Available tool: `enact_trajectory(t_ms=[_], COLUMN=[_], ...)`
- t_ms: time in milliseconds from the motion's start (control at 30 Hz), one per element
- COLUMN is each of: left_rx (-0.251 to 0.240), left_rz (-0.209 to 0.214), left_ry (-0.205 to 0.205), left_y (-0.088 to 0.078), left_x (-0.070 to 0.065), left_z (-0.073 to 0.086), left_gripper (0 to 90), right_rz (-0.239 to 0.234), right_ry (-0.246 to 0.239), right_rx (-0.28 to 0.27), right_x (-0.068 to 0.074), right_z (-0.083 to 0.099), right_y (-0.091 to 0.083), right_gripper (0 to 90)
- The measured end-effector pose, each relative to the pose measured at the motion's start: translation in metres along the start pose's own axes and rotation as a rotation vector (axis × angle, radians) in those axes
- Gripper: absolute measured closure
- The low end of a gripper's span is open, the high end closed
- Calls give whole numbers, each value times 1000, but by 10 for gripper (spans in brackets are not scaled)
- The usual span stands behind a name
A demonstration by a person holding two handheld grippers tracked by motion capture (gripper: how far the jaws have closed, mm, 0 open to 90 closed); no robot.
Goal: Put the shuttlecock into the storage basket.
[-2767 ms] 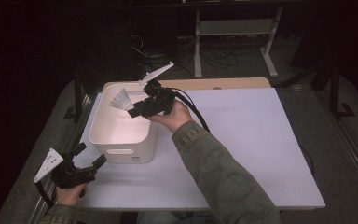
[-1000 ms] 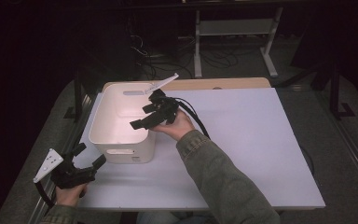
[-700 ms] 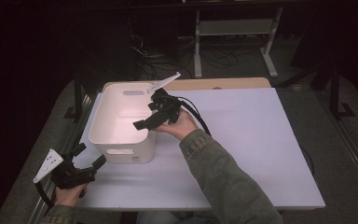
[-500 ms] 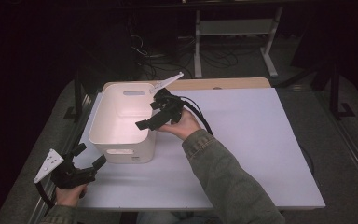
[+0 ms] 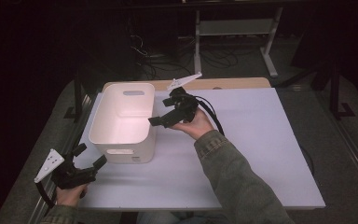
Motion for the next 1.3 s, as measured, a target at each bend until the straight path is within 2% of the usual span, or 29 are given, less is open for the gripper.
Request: enact_trajectory(t_ms=[200,300,400,1067,1300], left_rx=[14,-2,0,11,11], left_rz=[-4,-3,-4,-5,-5], left_ry=[0,-6,-9,-3,-4], left_y=[-1,0,-1,1,1], left_x=[0,0,0,0,0], left_z=[0,0,0,0,0], left_gripper=[0,0,0,0,0], right_rz=[7,12,13,48,42], right_ry=[20,8,28,54,74], right_rx=[-12,-26,-28,-82,-96], right_x=[-6,-10,-12,-27,-32], right_z=[9,12,15,44,57], right_y=[-9,-14,-18,-47,-57], right_gripper=[0,0,0,0,0])
Point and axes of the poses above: each handheld gripper's, and its own axes: y roughly forward along the jaws, z roughly out of its underside, x roughly to its left, the point moved 7 cm from there along y, roughly forward along the jaws, and after that the axes turned 8 degrees about x, right-handed, at the moved point
